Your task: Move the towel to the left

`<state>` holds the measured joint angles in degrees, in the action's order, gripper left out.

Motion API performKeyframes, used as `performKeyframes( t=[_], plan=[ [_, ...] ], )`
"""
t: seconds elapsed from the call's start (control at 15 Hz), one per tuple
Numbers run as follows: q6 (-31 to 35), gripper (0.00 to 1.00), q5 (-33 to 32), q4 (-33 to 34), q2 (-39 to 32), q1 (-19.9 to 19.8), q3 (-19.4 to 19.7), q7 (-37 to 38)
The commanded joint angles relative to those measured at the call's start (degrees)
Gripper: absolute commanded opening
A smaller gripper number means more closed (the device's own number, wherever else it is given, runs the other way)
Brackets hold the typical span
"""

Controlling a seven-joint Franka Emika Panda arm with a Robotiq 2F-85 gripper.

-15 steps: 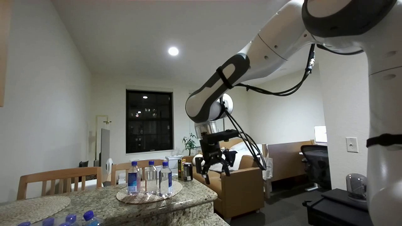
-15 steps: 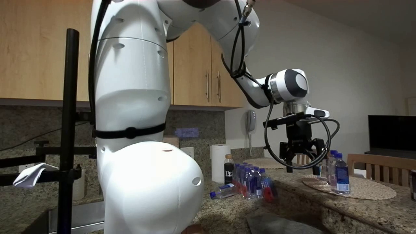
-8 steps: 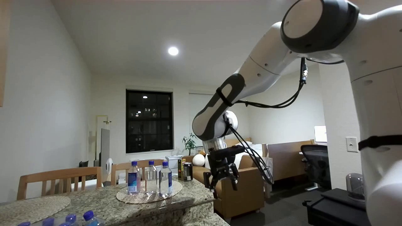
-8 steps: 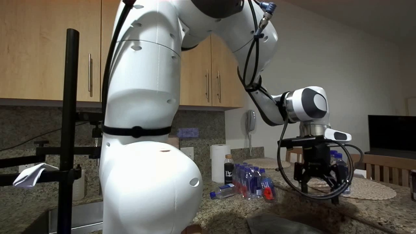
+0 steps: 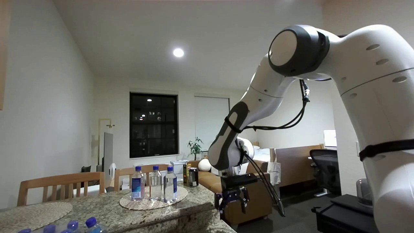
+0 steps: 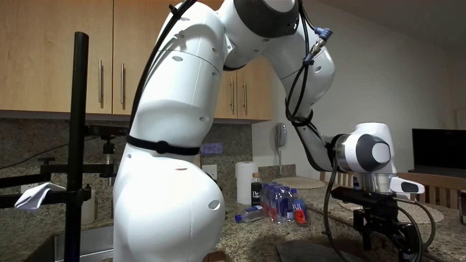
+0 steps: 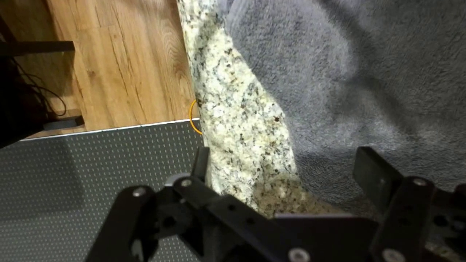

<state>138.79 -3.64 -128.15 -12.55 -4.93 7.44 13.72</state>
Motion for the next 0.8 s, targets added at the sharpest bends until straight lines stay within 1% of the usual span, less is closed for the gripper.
performKeyframes(
  t=[0.0,0.27,0.33,0.53,0.73],
  plan=[
    [-0.02,1.0,0.05,0.08,-0.12,0.17,0.24,-0.08],
    [0.29,1.0,0.47,-0.44,-0.32,-0.05,0.16,-0.67],
    [-0.72,1.0,2.54,-0.5,-1.28,-0.87,-0.38,-3.44],
    [-1.51,1.0,5.48,-0.88,-3.22,-1.78,-0.71,-6.88],
    [1.07,1.0,7.8,-1.42,-5.41,-2.39,-1.4,-10.69]
  ],
)
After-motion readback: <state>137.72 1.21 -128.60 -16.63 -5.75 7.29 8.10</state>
